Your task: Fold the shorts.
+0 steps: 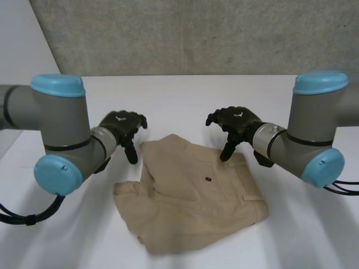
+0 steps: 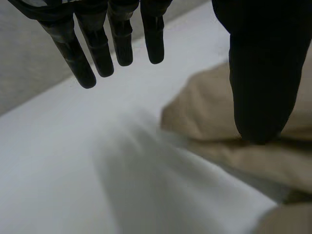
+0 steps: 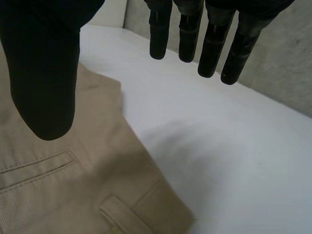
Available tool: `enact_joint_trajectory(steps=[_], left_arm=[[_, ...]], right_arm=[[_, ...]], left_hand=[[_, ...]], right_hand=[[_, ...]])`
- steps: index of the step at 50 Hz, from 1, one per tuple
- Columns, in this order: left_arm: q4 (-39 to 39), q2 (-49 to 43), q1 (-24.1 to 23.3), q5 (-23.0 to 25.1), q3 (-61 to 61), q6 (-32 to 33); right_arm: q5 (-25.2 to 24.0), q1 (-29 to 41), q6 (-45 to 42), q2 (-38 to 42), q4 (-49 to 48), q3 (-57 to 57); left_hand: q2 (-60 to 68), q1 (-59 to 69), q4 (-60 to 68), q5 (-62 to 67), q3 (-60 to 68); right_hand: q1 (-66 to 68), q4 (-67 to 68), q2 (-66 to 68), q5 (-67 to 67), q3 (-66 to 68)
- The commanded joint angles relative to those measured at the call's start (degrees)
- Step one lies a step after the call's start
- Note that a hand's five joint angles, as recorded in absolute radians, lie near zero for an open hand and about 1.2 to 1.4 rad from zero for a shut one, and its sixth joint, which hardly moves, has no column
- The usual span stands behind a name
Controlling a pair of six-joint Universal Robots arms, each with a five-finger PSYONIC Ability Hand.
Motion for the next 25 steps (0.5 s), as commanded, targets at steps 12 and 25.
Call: enact_joint_trajectory(steps=[12, 25], left_arm=[[3.90, -4.58, 0.53, 5.50, 0.47, 2.69], [4.34, 0.86, -1.49, 5.33, -1.54, 2.43]], right_arm=[[-0.02, 1.53, 0.67, 8.89, 2.32, -6.94], [-0.20, 1.53, 0.93, 8.72, 3.64, -7.56]], left_hand=[[19.03, 18.36, 19.04, 19.57, 18.57], [60.33, 59.67, 60.34, 60.88, 59.88]], right_hand=[[3.86, 1.73, 0.43, 1.69, 1.43], [3.69, 1.57, 0.26, 1.52, 1.26]])
